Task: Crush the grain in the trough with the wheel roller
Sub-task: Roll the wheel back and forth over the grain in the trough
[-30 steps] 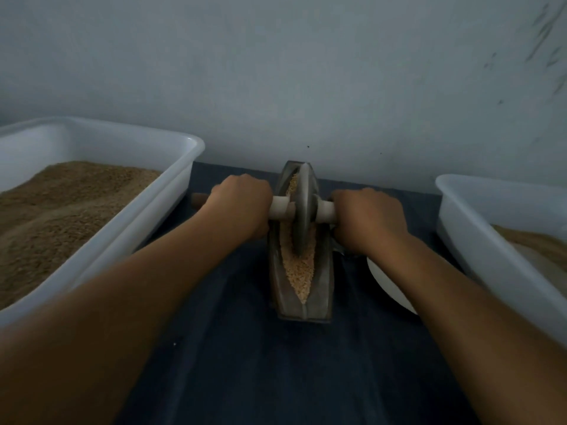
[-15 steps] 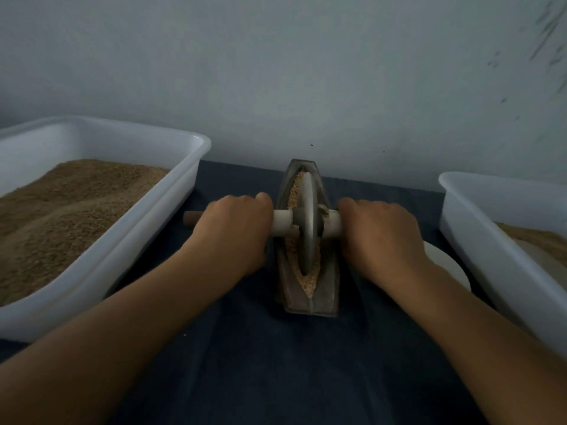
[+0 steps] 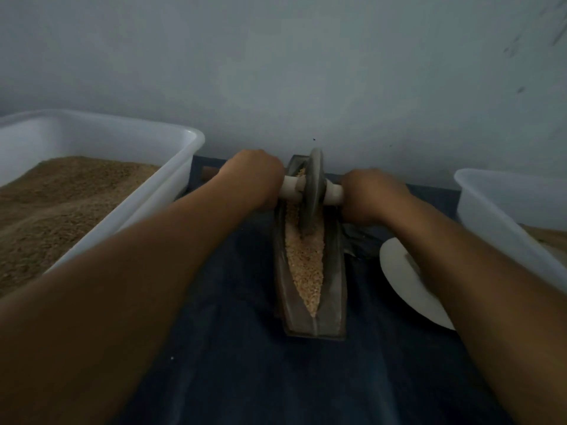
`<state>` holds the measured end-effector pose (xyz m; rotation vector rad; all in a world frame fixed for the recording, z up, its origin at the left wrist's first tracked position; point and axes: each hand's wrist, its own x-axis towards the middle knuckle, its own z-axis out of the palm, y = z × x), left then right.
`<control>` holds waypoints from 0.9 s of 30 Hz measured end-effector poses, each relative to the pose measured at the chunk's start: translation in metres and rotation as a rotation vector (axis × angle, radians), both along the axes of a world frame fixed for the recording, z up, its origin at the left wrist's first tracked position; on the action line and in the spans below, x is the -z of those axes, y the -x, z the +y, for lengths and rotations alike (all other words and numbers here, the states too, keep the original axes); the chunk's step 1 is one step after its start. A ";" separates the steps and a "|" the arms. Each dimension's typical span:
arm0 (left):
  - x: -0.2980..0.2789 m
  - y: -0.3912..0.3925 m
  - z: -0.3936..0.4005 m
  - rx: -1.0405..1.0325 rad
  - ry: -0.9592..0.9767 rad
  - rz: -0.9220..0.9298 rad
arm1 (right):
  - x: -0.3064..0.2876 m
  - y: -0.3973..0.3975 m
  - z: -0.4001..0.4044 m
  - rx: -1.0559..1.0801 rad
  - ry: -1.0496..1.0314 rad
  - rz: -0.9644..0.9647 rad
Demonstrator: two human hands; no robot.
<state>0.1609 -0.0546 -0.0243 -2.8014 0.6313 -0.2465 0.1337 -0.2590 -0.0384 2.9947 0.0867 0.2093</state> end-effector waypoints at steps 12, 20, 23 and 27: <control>0.007 0.014 0.004 -0.035 0.009 0.024 | 0.003 0.021 0.005 -0.023 0.032 -0.106; 0.010 0.074 0.018 -0.038 0.113 0.025 | 0.013 0.087 0.009 -0.099 0.020 -0.226; 0.012 0.091 0.027 -0.019 0.137 -0.004 | 0.011 0.108 0.013 -0.165 0.086 -0.339; 0.012 0.106 0.032 -0.027 0.157 -0.030 | 0.007 0.119 0.018 -0.208 0.079 -0.349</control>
